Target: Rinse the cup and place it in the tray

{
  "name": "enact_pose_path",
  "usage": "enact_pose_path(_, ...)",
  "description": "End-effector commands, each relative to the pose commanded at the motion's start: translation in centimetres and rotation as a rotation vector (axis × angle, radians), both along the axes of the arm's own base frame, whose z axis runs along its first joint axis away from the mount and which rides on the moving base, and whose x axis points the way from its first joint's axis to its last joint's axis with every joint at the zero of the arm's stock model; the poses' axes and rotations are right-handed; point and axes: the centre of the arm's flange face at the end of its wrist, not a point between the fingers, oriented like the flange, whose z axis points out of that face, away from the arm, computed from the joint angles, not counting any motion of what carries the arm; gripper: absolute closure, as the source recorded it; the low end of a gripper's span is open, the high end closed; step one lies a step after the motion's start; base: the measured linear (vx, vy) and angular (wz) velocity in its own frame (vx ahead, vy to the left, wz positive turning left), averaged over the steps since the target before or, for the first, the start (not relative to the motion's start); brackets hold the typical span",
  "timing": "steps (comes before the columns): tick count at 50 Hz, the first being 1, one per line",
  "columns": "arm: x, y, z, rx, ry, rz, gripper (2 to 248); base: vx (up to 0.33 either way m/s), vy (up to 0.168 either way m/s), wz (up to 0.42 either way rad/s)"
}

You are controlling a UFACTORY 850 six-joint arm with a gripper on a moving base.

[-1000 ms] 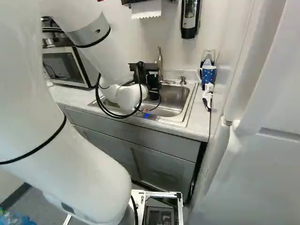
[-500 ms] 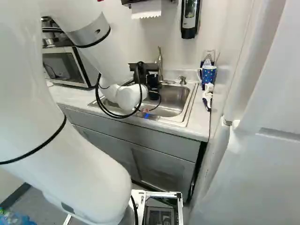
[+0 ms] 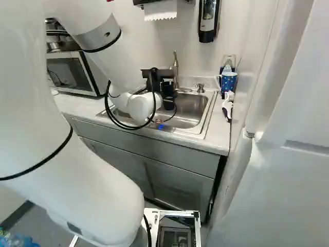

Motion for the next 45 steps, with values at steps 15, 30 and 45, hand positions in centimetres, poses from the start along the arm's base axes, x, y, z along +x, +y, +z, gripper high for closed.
enact_pose_path(15, 0.00, 0.00, 0.00, 0.000, 0.000, 0.000, 126, 0.000, 0.000, 0.000)
enact_pose_path(30, 0.00, 0.00, 0.00, 0.000, 0.000, 0.000, 126, 0.000, 0.000, 0.000)
enact_pose_path(45, 0.00, 0.00, 0.00, 0.000, 0.000, 0.000, 126, 0.000, 0.000, 0.000)
